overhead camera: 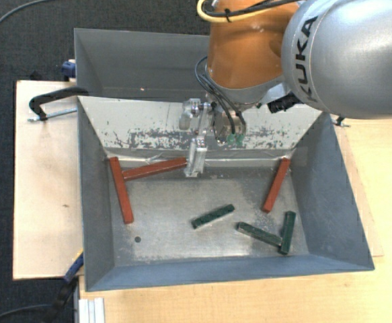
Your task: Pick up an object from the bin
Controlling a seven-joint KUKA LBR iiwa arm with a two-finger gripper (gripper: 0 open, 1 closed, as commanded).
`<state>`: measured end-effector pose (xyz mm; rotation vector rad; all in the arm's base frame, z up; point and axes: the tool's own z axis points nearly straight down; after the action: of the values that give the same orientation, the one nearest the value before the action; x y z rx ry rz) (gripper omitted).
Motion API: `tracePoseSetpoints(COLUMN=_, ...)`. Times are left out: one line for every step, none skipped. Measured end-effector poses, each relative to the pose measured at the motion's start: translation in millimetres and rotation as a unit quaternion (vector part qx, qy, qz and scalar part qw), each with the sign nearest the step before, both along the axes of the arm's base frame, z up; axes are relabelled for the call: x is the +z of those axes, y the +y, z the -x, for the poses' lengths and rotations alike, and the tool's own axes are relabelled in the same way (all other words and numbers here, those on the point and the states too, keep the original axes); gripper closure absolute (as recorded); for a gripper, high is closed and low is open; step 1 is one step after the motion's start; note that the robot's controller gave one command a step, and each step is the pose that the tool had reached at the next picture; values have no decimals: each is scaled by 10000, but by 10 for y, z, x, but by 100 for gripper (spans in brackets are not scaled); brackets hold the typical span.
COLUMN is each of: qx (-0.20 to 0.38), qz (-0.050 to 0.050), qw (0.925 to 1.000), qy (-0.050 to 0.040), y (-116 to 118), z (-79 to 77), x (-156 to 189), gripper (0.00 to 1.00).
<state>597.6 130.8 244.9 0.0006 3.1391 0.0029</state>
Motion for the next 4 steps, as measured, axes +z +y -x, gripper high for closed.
tracePoseSetpoints(qx=-110, qz=12, qw=9999, qy=55, y=-357, z=383, x=-1447, gripper=0)
tracePoseSetpoints(qx=178, qz=21, qw=9998, qy=17, y=-1421, z=283, x=-1749, gripper=0)
tracePoseSetpoints(qx=203, qz=4, qw=9998, qy=-15, y=-1369, z=266, x=-1721, gripper=100)
tracePoseSetpoints(qx=205, qz=2, qw=9998, qy=-8, y=-1367, z=272, x=-1732, gripper=0)
